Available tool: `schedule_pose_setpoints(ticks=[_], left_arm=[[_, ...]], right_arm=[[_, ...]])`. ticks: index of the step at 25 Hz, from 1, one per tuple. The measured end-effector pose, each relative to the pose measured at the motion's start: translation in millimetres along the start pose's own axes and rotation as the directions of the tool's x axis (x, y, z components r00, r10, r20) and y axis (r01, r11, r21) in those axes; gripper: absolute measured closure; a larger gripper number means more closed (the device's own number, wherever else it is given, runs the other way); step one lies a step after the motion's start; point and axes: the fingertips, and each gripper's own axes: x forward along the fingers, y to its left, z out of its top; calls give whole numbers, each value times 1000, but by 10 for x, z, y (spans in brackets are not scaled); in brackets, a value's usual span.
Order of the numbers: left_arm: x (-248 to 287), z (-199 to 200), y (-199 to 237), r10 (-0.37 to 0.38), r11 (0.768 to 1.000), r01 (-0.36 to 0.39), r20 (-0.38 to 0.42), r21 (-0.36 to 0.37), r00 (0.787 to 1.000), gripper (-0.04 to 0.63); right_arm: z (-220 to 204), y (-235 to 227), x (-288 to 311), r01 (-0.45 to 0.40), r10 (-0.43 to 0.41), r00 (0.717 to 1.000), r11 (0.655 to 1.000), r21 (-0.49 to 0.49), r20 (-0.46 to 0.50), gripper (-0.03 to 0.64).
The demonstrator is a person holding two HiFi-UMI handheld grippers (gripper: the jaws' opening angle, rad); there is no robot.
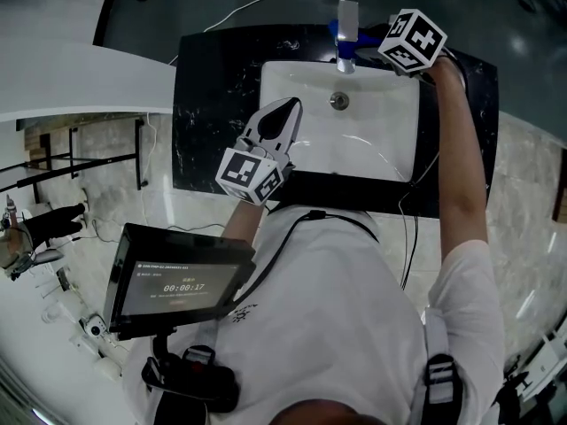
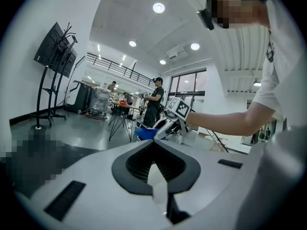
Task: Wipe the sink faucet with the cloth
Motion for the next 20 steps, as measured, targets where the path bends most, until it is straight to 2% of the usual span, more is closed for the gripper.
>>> schedule_pose_setpoints(ticks=[6,10,16,20], left_arm=[[-6,16,21,6,1000,-6,1,2,1000,607],[14,16,3,-1,1000,1,-4,-1,1000,607],[71,26,-62,-24,1000,24,-12,4,1000,607],[95,27,-85,-31,999,31,-16,6,999,607]], right_arm=[[-125,-191,-85,54,-57,997,996,66,43,491],[-340,-339,-200,118,-124,991,986,119,43,491],[-635,-530,-286,228,-244,968,951,210,55,491],[-844,-573,-95,258,-276,961,927,271,32,491]])
